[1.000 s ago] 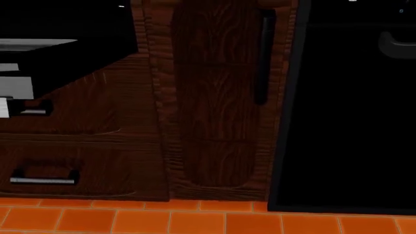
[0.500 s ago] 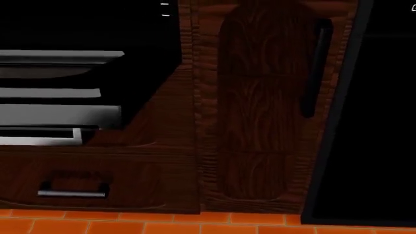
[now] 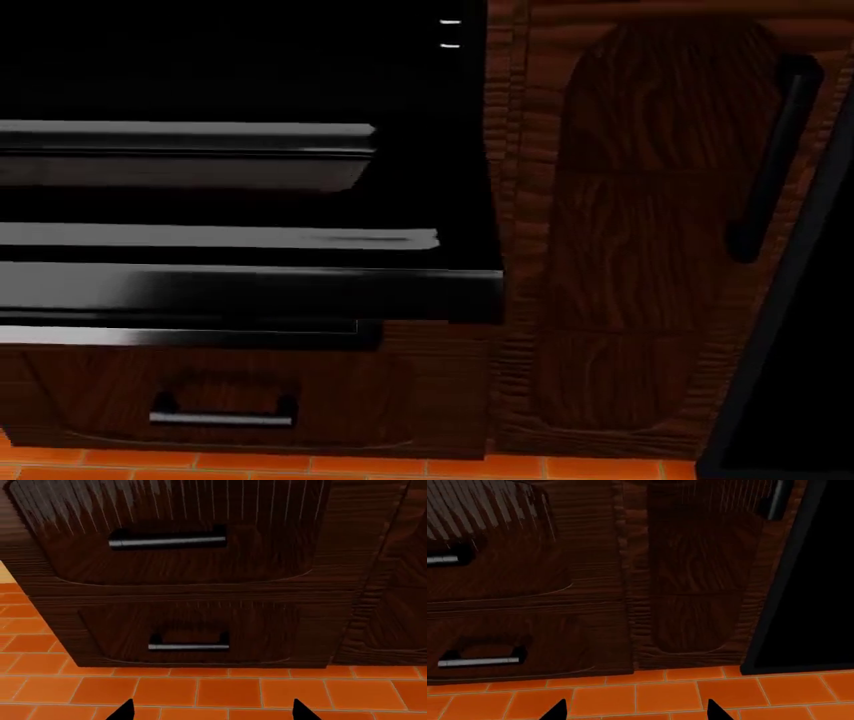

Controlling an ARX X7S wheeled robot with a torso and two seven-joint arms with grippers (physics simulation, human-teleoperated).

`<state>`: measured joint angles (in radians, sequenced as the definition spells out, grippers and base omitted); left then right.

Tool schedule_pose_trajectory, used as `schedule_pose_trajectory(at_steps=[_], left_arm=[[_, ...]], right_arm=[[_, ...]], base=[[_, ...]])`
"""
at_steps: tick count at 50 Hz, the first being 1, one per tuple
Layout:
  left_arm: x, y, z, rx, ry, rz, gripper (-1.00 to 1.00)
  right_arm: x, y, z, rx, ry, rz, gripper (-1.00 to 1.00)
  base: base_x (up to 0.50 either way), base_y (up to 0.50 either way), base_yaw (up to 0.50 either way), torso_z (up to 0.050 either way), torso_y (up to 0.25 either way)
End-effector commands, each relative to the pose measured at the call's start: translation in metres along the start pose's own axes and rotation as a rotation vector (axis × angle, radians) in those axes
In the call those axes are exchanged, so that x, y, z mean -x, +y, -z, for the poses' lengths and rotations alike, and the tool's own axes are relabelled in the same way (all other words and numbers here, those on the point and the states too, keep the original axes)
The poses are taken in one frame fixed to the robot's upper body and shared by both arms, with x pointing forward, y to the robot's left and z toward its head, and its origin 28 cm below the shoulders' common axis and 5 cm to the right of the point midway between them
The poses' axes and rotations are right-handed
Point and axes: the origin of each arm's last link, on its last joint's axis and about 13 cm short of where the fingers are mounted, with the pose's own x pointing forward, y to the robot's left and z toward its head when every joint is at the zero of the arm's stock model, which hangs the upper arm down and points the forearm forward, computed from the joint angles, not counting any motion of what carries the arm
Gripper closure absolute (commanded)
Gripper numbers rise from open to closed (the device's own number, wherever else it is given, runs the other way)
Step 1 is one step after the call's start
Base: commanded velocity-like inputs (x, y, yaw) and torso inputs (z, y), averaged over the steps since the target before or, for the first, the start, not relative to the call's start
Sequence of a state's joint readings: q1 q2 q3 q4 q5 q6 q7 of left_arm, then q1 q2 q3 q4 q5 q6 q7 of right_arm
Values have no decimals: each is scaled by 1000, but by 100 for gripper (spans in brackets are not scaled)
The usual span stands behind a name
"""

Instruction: Close the oven door

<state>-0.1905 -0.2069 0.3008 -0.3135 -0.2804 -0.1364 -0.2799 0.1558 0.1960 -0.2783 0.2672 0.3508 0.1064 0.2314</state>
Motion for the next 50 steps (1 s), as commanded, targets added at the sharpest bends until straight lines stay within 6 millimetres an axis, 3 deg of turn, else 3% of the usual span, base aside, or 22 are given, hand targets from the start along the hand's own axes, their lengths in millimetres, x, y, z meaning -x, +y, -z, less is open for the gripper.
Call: schedule_pose_trajectory(at_steps=[1,5,8,34,50], left_arm=[[0,0,-1,0,3,-2,-100],[-2,0,7,0,3,-2,-100],[0,0,0,-2,2,0,-100],[0,0,0,-5,-3,-1,-100],[0,-1,1,-10,-4,-2,-100]], right_arm=[[0,0,0,0,-1,-4,-100],[0,0,0,-2,-3,-6,-100],[0,0,0,-5,-2,-7,-100],[1,0,-1,-16,-7,-11,-100],[1,-1,-1,-30,-9,-9,-100]], base=[[102,375,0,0,0],[109,379,0,0,0],[108,379,0,0,0],[159,333,0,0,0],[253,81,0,0,0]])
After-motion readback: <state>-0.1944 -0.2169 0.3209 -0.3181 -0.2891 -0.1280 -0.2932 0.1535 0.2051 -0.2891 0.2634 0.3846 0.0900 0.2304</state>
